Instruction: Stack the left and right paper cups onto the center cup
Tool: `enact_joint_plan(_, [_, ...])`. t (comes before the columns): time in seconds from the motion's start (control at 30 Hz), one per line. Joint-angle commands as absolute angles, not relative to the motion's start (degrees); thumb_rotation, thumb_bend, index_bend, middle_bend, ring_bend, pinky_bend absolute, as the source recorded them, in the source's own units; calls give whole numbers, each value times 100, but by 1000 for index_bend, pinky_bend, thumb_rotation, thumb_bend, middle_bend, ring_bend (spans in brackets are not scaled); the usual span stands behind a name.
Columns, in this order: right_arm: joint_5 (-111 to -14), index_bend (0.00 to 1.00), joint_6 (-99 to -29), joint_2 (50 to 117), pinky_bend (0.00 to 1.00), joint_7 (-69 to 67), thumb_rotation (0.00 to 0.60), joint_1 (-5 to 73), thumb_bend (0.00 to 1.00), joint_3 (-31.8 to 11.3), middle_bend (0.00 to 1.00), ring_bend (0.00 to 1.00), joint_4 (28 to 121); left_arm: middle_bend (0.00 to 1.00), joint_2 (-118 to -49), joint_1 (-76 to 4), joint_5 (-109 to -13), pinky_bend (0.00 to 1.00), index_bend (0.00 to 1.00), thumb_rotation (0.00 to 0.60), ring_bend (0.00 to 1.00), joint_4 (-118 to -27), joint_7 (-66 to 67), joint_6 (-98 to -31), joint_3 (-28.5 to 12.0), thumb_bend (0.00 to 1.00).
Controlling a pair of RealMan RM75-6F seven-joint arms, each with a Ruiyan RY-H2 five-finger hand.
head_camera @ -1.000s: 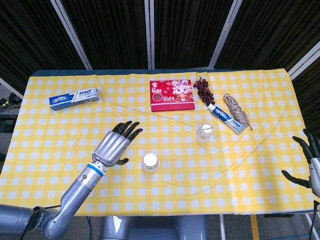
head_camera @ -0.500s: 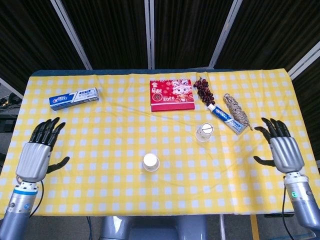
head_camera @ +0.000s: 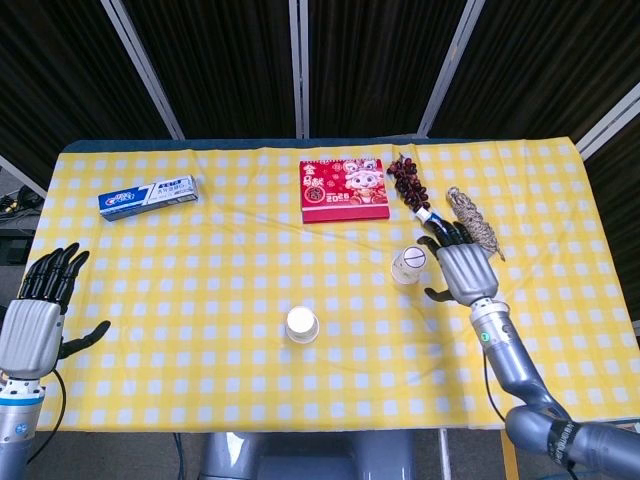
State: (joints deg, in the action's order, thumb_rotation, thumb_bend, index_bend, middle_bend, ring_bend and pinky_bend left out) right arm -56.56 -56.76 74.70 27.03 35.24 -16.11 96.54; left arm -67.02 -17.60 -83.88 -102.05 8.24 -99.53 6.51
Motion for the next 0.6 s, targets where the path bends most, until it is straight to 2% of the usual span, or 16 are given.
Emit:
enact_joint_plan(0.03, [-5118,283,-5442,7910,0,3087,600,3882,124,-1661,75,0,9247,0,-6670,-1724,-8433,61,26,600,0,-10179,745,-9837,597,169])
enact_joint_plan(0.33, [-4469,276,-5256,8363,0,3497,600,4391,162,-1617,67,0,8547,0,-6597,-1630,-8497,61,27,600,0,-10141,496,-9598,430,170])
enact_joint_plan(0.6, [-3849,250,-5234,8356,0,3931,600,4620,178,-1475,43,0,8346,0,-6539,-1575,-8586,61,29,600,0,-10125,280,-9396,330,170])
